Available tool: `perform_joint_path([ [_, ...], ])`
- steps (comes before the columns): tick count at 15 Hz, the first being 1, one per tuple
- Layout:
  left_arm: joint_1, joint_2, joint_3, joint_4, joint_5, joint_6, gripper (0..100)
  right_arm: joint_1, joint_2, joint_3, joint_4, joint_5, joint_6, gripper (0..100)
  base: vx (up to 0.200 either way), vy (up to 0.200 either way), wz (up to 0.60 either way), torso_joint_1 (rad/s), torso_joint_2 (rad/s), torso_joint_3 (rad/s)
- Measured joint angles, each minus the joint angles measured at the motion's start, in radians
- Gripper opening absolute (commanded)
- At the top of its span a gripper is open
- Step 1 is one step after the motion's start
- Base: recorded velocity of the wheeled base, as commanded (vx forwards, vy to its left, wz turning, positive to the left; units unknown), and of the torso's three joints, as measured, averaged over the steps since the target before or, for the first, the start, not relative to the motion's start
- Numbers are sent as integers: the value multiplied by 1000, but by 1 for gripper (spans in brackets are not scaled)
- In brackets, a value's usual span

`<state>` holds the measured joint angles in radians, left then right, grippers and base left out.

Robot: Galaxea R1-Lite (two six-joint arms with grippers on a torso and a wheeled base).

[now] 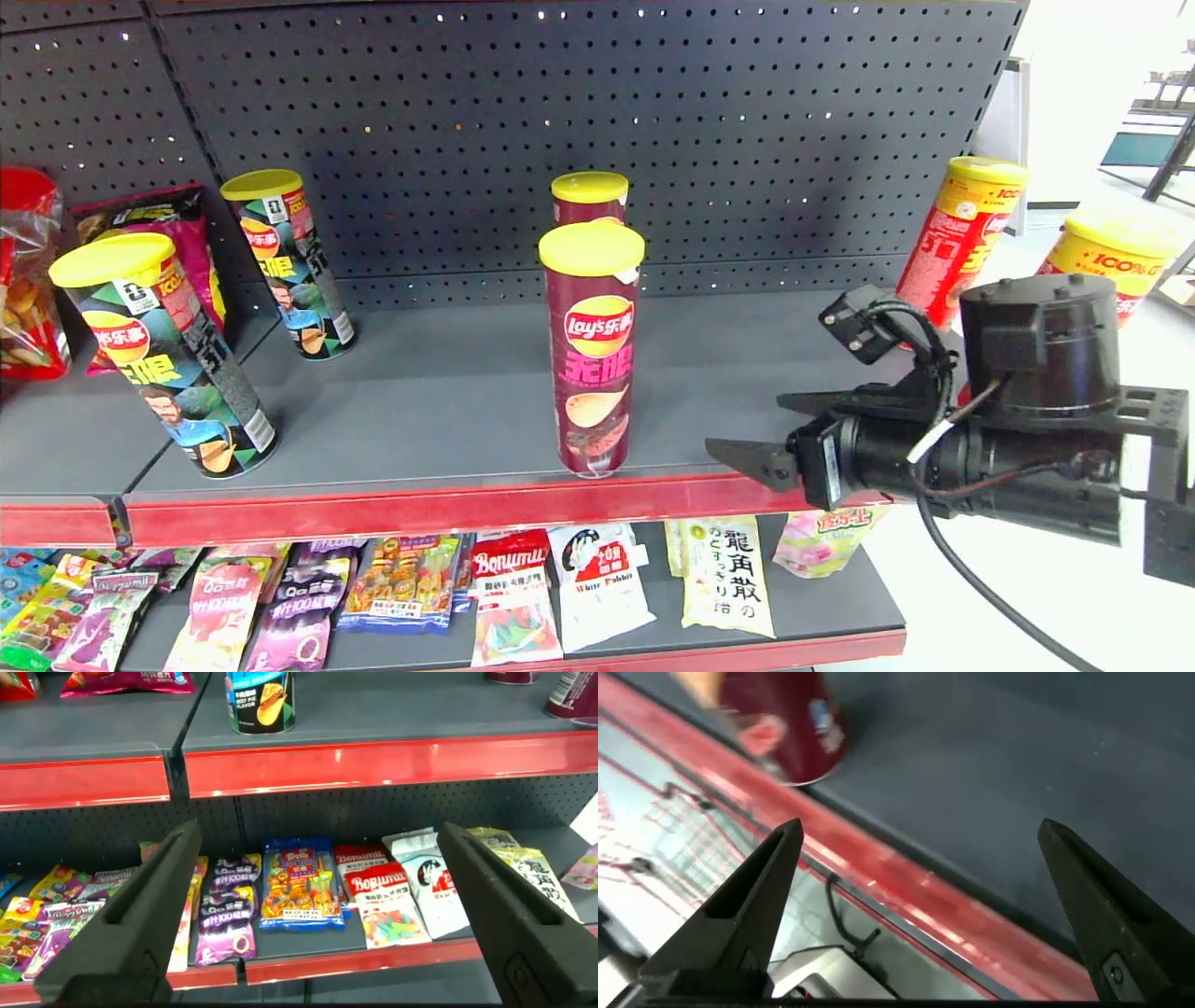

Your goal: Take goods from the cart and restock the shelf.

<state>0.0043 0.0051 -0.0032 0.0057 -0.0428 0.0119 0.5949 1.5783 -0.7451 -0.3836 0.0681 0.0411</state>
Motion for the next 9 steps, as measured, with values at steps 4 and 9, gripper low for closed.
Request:
perform_joint_path([
  [4, 0, 0, 0, 0, 0, 0, 100, -16, 80, -50, 3, -33, -3, 100, 0, 0, 0, 0, 0, 0],
  [9, 0, 0, 0, 0, 0, 0, 100, 3, 149, -85, 2, -36, -3, 100, 0, 0, 0, 0, 0, 0],
])
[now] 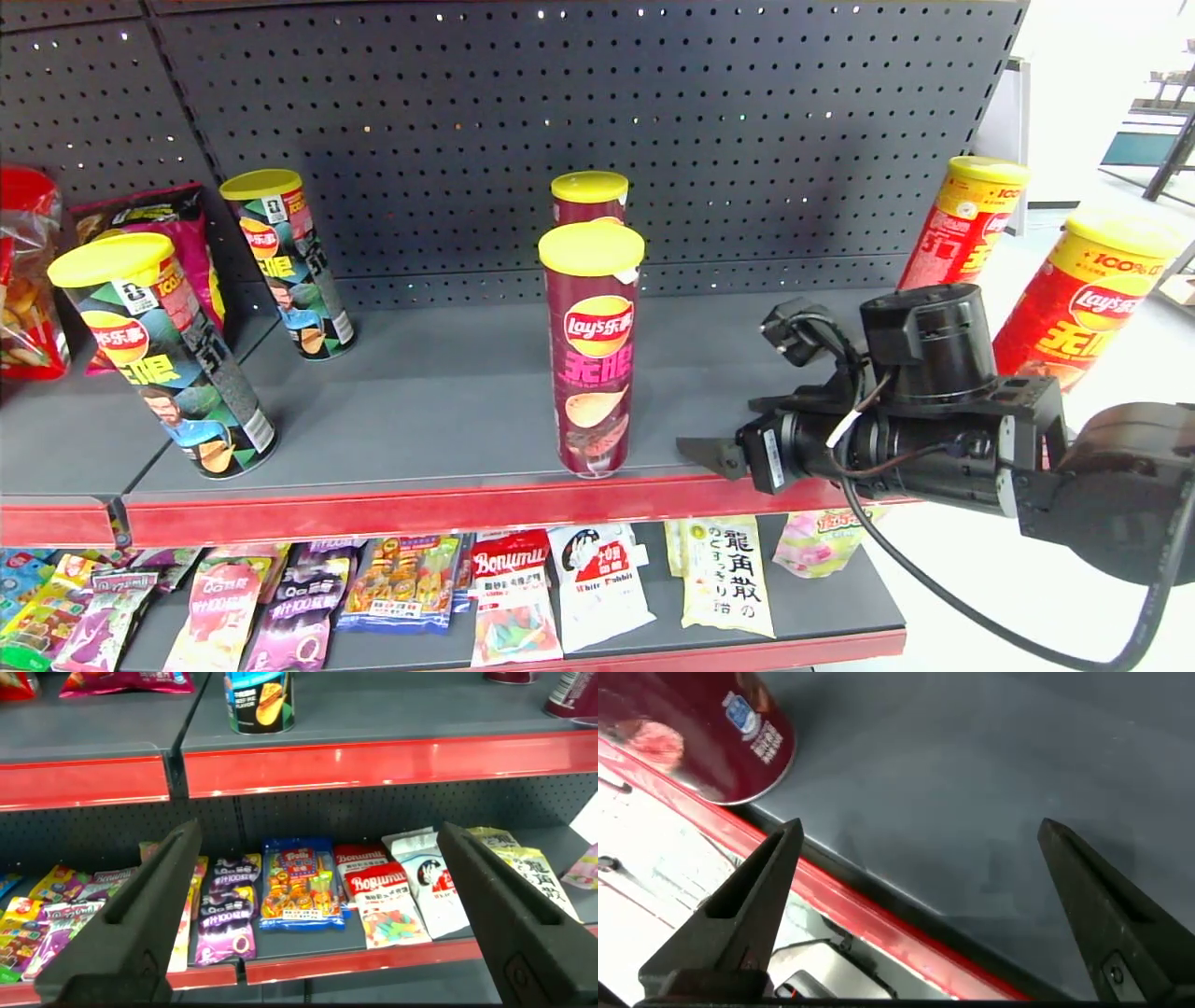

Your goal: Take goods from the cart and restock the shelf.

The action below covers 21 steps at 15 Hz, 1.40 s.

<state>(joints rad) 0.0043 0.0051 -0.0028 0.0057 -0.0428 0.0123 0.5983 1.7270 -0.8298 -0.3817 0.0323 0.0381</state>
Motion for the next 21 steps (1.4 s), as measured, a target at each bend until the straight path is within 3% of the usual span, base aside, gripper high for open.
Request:
perform_joint_path([
  [21, 0, 0, 0, 0, 0, 0, 100, 72, 131, -121, 0, -85, -10, 100, 0, 0, 0, 0, 0, 0],
])
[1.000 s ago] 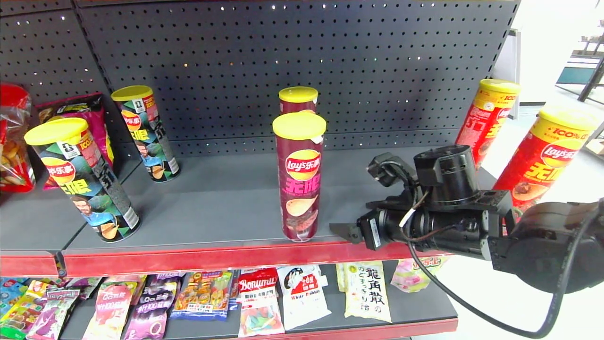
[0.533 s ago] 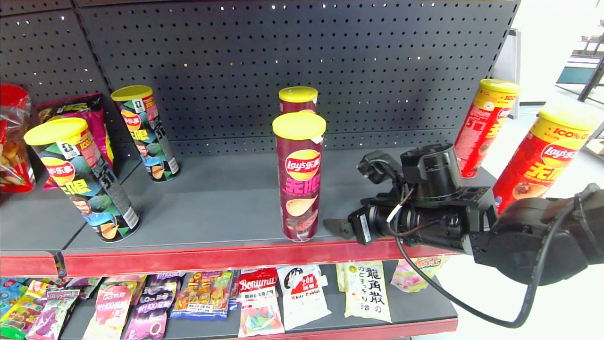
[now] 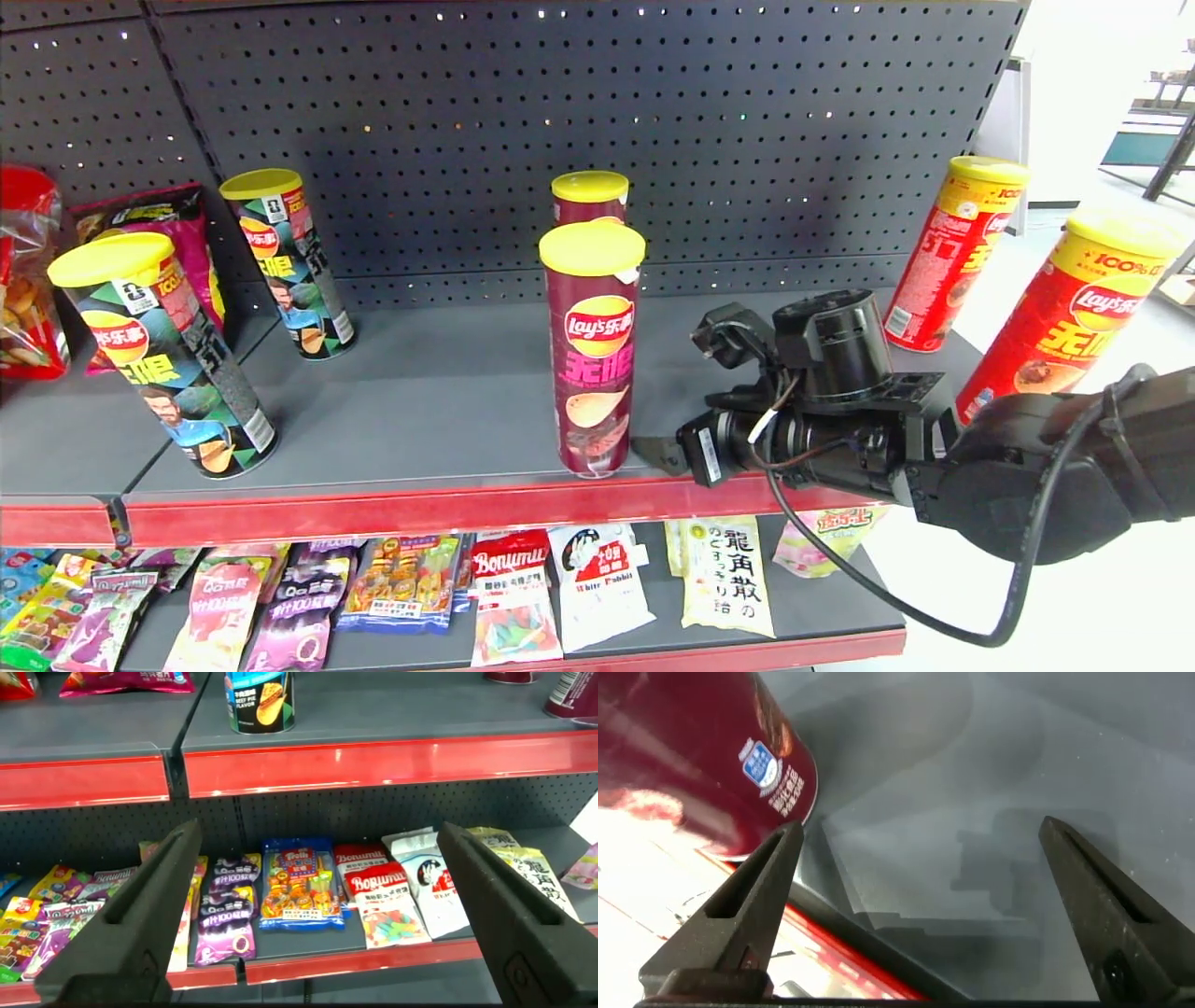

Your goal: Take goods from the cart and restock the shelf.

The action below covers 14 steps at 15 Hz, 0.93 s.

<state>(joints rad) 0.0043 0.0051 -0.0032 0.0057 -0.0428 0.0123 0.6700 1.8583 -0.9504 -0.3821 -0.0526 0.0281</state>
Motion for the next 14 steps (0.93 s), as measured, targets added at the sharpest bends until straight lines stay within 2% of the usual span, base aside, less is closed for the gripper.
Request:
perform_joint_path([
  [14, 0, 0, 0, 0, 0, 0, 100, 23, 16, -27, 1, -1, -8, 100, 0, 0, 0, 0, 0, 0],
])
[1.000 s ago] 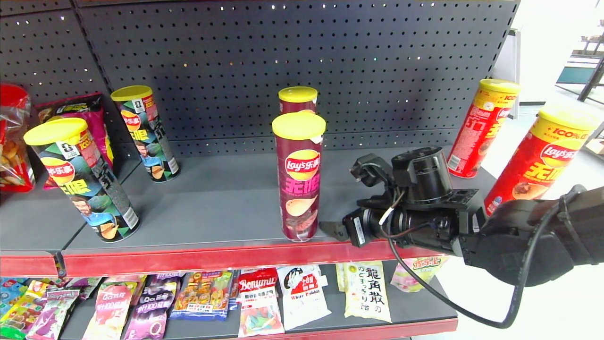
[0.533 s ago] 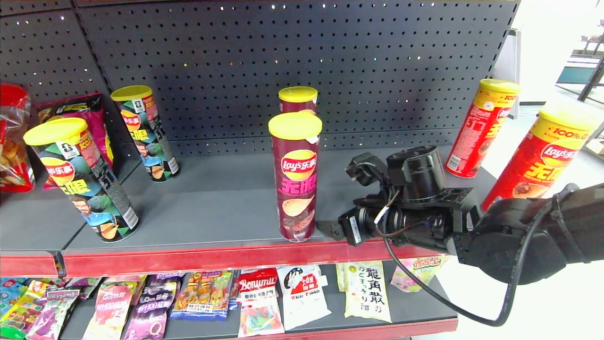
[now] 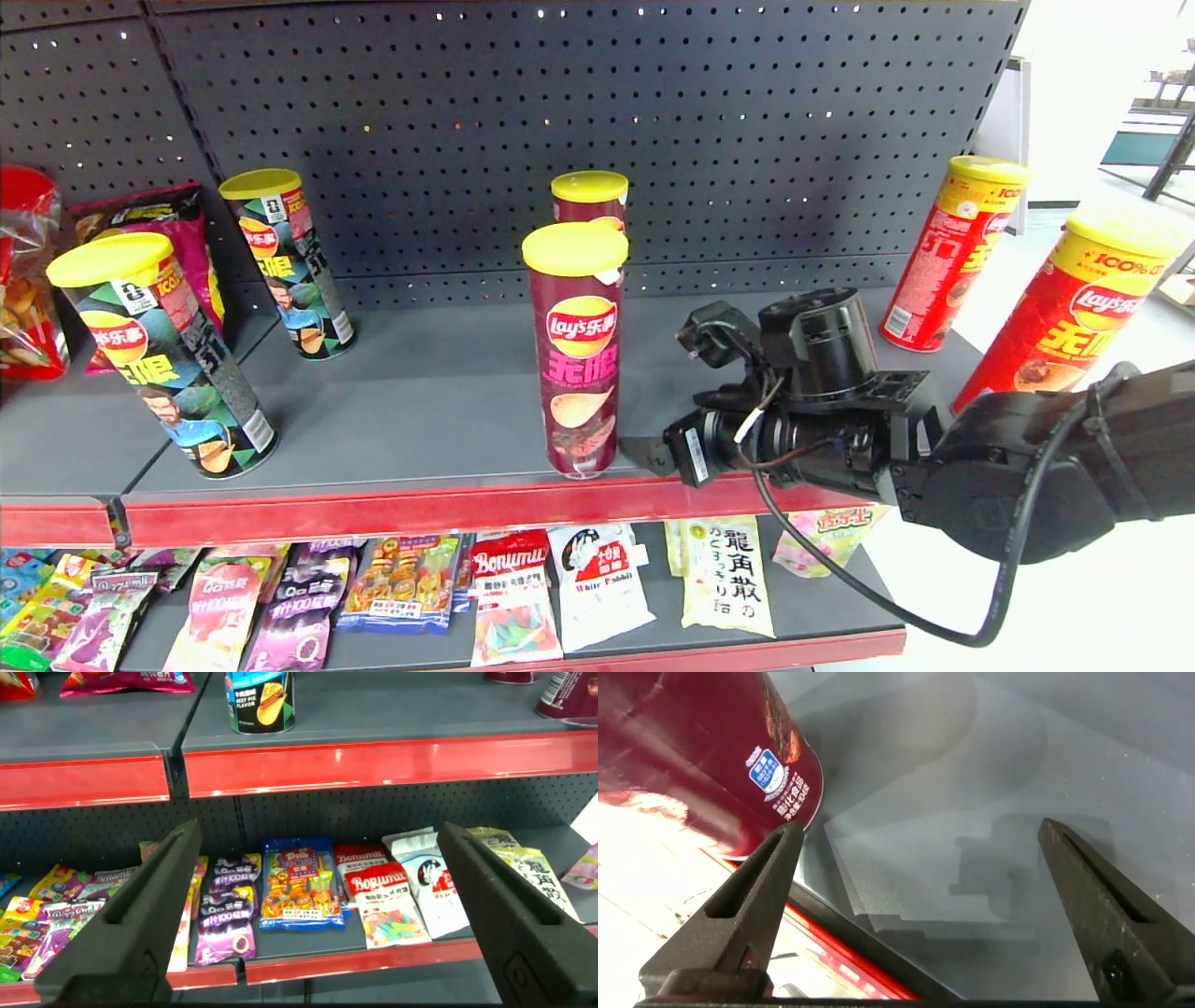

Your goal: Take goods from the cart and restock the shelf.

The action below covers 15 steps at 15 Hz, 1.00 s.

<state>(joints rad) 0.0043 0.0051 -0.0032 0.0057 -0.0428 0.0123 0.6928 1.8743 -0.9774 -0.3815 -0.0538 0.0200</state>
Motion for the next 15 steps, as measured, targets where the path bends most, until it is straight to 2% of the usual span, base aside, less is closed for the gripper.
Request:
perform_joint_path([
  [15, 0, 0, 0, 0, 0, 0, 100, 0, 14, -15, -1, 0, -17, 100, 0, 0, 0, 0, 0, 0],
])
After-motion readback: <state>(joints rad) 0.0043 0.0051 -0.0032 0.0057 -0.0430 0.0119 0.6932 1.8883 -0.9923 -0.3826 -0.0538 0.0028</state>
